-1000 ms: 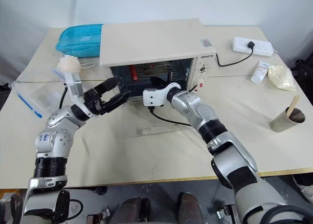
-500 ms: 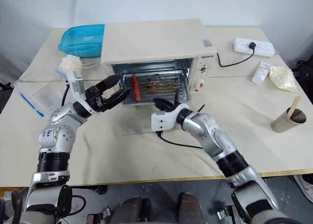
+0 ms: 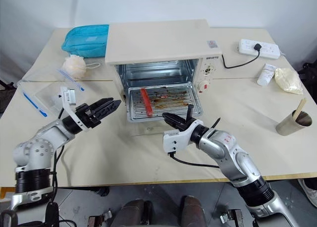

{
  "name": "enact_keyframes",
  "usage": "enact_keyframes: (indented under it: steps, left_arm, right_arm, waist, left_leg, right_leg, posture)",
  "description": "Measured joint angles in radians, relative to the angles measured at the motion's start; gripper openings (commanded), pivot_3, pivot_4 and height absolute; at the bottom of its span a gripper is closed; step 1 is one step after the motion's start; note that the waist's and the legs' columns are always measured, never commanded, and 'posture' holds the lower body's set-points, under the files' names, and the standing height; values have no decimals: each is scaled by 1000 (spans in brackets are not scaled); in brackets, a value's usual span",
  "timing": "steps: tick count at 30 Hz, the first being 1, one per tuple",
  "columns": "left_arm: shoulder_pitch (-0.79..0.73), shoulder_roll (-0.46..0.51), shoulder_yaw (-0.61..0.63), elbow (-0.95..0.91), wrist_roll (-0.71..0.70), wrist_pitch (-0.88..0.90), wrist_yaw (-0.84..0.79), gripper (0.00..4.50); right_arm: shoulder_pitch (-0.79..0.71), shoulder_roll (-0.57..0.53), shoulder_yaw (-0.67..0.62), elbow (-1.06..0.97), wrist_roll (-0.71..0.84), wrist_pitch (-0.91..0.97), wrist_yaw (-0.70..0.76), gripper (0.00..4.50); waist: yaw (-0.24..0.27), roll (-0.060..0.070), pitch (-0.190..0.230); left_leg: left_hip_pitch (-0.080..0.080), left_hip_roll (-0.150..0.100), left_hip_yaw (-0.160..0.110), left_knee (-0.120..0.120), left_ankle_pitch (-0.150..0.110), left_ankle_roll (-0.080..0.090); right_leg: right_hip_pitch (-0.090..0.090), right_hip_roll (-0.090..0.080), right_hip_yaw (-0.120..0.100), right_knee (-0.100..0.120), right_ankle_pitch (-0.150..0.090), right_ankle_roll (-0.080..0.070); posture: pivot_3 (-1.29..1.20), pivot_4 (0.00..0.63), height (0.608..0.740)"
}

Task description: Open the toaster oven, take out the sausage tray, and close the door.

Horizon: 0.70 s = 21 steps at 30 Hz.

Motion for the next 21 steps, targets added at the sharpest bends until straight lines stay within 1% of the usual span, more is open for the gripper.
enact_keyframes:
  steps: [2,3,5,8,12,13,15,16,21]
  left_arm:
    - [7,0,27,-24,-103,109,44,4500]
    - [7,-1,31,-26,-128,142,64,4500]
    - [5,-11,31,-25,-149,197,120,4500]
    - [-6,-46,40,-11,-186,231,177,4500]
    - [-39,-51,51,21,-226,275,213,3675]
    - [-40,-55,51,27,-228,280,220,3318]
    - [-42,-73,51,32,-243,290,231,2778]
    - [-43,-78,51,33,-255,301,236,2391]
    - [-49,-83,52,34,-304,343,266,856]
  right_arm:
    - [-8,-3,0,1,5,-20,6,37]
    - [-13,-3,0,1,6,-30,8,37]
    - [-27,-3,1,5,8,-57,13,37]
    - [-50,-3,2,20,13,-93,21,37]
    - [-64,-9,4,46,20,-140,38,0]
    - [-71,-10,7,54,26,-154,42,0]
    - [-83,-10,9,65,30,-176,49,0]
    - [-89,-10,9,68,32,-186,53,0]
    - [-91,-10,9,76,35,-205,71,0]
  waist:
    - [3,0,0]
    - [4,0,0]
    - [4,0,0]
    - [4,0,0]
    - [3,0,0]
    - [2,0,0]
    - [2,0,0]
    - [2,0,0]
    - [2,0,0]
  left_leg:
    - [0,-1,-3,0,0,0]
    - [0,-1,-3,0,0,0]
    - [0,-1,-3,0,0,0]
    - [0,-1,-3,0,0,0]
    - [0,-1,-2,0,0,0]
    - [0,-1,-2,0,0,0]
    - [0,-1,-2,0,0,0]
    - [0,-1,-2,0,0,0]
    - [0,-1,-2,0,0,0]
  right_leg:
    - [1,0,2,0,0,0]
    - [1,0,3,0,0,0]
    - [1,0,3,0,0,0]
    - [1,0,2,0,0,0]
    - [1,0,0,0,0,0]
    - [1,0,0,0,0,0]
    - [1,0,-1,0,0,0]
    - [1,0,-1,0,0,0]
    - [1,0,-1,0,0,0]
  posture:
    - [0,150,740]
    - [0,150,740]
    - [0,150,740]
    - [0,150,740]
    - [0,150,740]
    - [0,150,740]
    - [0,150,740]
    - [0,150,740]
    - [0,150,740]
